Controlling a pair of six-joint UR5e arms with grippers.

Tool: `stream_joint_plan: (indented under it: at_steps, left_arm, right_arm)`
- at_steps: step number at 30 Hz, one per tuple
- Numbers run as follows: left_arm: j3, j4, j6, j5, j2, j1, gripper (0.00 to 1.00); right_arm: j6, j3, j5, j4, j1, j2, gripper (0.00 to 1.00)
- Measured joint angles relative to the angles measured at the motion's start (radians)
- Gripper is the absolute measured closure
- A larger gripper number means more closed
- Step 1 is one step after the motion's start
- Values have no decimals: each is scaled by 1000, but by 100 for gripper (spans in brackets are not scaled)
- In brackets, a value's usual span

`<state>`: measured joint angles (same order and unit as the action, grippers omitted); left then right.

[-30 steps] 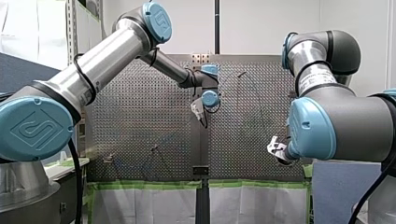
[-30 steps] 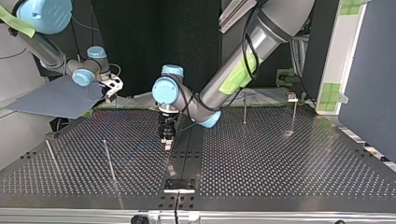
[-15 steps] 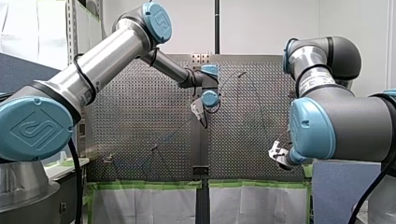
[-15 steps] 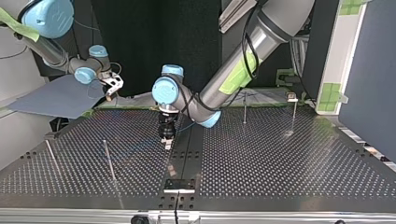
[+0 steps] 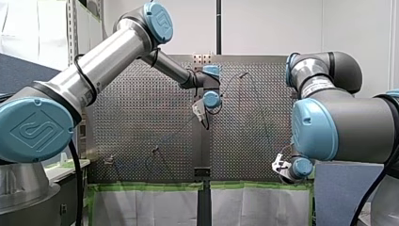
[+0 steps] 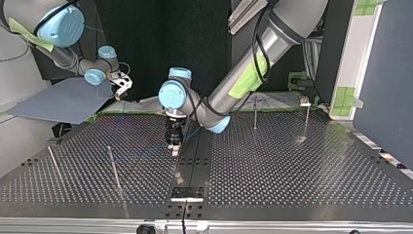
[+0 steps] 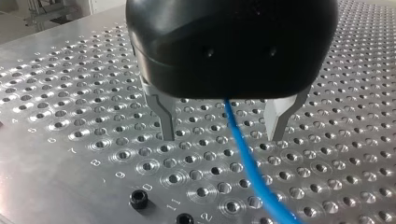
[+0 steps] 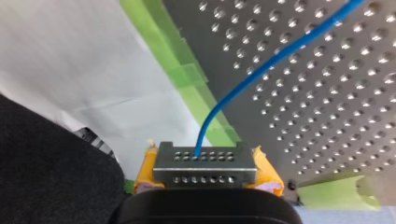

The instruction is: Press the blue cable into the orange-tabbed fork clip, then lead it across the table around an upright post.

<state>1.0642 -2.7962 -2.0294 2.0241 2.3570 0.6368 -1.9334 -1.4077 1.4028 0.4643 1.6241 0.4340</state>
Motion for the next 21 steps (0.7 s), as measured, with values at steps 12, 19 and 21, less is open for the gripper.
stream_joint_plan:
  at_steps: [12,19,21]
  left_arm:
    - [0,-6,0,0,0,0,7]
    - [0,-9,0,0,0,0,7]
    - [0,-11,0,0,0,0,7]
  right_arm:
    - [-5,21,7,2,-12,-24,100]
    - [-7,46,25,-4,-20,-63,100]
    - [-10,54,36,-5,-23,-76,100]
